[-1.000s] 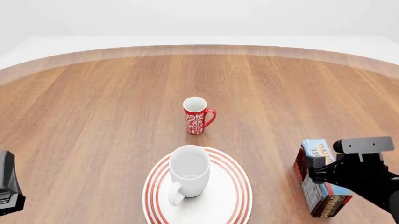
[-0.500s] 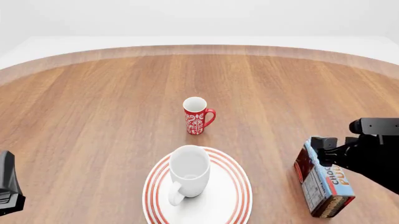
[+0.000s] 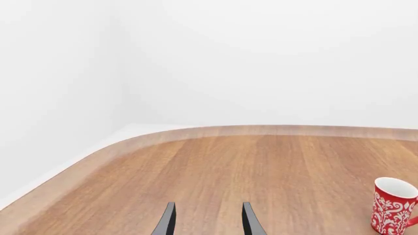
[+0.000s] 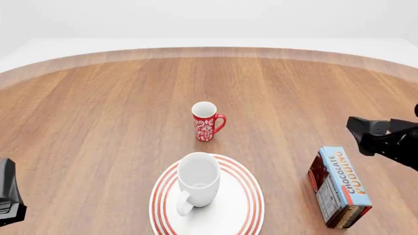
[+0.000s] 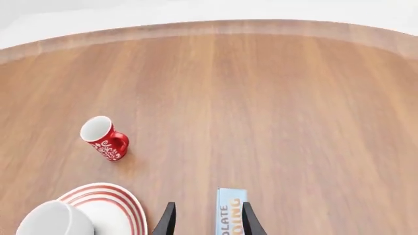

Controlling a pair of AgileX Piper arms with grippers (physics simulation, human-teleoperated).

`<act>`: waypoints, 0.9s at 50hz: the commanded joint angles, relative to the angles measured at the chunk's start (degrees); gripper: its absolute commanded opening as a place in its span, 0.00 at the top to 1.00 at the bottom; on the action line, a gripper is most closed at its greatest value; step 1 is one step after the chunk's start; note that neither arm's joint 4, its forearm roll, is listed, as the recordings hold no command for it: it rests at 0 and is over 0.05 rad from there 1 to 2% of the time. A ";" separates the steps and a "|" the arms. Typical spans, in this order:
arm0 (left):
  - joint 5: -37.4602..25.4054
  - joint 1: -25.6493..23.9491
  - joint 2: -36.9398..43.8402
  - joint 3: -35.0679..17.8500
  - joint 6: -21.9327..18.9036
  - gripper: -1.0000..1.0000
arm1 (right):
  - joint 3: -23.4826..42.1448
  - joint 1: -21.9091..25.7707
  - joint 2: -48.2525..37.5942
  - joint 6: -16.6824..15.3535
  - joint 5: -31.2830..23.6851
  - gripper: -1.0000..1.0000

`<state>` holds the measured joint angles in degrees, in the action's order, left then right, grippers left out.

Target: Pick up the white mug and put it on the plate, and put the chocolate pudding to the right of the plate.

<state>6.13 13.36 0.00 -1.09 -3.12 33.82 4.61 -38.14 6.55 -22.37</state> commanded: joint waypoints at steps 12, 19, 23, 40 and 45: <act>-0.10 0.04 0.00 -0.21 -0.23 0.00 | -1.71 -4.83 14.68 0.03 2.85 0.00; 0.09 -0.06 0.00 0.00 -0.44 0.00 | -3.19 -7.06 21.80 0.26 3.07 0.00; 0.15 -0.31 0.00 0.01 -0.79 0.00 | -3.85 -9.09 25.15 1.28 3.13 0.00; 0.22 -0.42 0.00 -0.12 -1.06 0.00 | -2.38 -18.67 38.08 6.23 2.94 0.00; 0.22 -0.45 0.00 -0.21 -1.03 0.00 | -1.34 -23.56 38.14 9.50 7.04 0.00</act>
<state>6.32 12.99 0.00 -1.18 -4.08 31.36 -12.36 -3.56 11.75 -18.72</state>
